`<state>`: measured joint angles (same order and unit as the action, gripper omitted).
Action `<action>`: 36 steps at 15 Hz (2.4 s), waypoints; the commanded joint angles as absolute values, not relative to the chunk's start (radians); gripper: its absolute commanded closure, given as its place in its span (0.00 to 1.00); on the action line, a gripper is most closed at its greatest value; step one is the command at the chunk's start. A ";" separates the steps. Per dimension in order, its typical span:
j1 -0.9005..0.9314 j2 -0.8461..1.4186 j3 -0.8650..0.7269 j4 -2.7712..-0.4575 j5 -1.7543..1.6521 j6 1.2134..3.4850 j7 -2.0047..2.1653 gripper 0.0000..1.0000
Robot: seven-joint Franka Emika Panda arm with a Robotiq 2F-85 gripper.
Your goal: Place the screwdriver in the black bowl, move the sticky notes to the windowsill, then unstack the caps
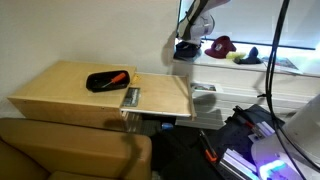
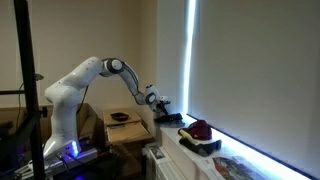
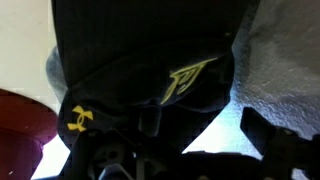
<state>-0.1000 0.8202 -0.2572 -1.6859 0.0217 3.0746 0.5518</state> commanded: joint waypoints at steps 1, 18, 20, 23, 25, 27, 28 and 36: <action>-0.025 0.843 -0.346 -1.644 0.093 2.988 0.520 0.00; 0.223 0.935 -0.790 -1.728 0.062 2.609 1.352 0.00; 0.263 0.894 -0.805 -1.844 0.067 2.694 1.459 0.00; 0.339 0.887 -0.838 -1.998 0.079 2.905 1.637 0.00; 0.429 0.906 -0.888 -2.113 0.107 3.069 1.749 0.00; 0.530 0.943 -0.943 -2.218 0.183 3.222 1.824 0.00; 0.576 0.968 -0.963 -2.255 0.241 3.283 1.846 0.00; 0.540 0.924 -0.955 -2.149 0.244 3.469 1.768 0.00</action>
<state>0.6303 1.0007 -0.9764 -2.2588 0.3971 3.4691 1.7975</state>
